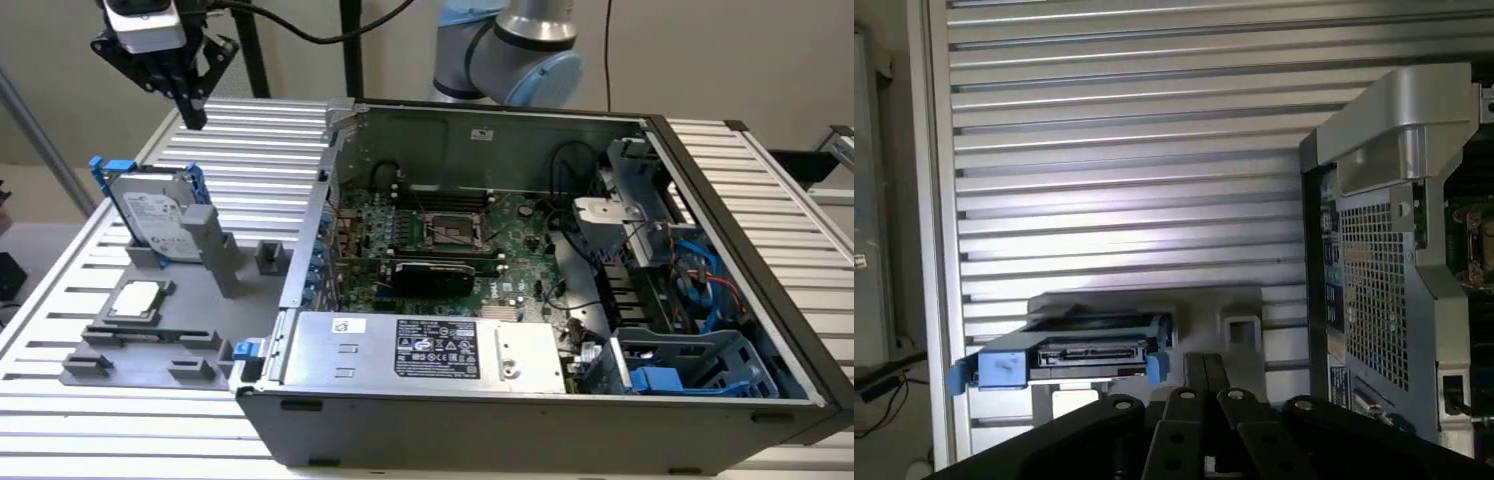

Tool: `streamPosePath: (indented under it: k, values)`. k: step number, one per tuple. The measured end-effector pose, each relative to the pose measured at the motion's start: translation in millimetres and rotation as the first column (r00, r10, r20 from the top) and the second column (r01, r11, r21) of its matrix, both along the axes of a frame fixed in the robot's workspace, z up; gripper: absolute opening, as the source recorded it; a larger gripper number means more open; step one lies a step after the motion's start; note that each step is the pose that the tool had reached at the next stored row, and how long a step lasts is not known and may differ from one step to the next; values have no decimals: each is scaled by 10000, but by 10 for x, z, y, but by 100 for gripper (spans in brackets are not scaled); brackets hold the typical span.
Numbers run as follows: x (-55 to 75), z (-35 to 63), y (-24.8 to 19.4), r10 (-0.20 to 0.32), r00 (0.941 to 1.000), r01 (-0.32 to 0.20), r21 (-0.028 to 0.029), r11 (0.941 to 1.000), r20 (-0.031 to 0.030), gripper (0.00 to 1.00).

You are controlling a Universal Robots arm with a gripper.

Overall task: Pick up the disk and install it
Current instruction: 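Reach for the disk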

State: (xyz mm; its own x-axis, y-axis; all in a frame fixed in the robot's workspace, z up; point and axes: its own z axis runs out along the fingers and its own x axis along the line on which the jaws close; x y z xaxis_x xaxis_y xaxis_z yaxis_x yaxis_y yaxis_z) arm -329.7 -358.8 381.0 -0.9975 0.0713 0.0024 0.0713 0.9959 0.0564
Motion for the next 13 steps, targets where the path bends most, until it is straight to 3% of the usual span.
streamPosePath:
  k: [13]
  values:
    - [-592,-80,51,-1,9999,1,-18,10000,-154,0]
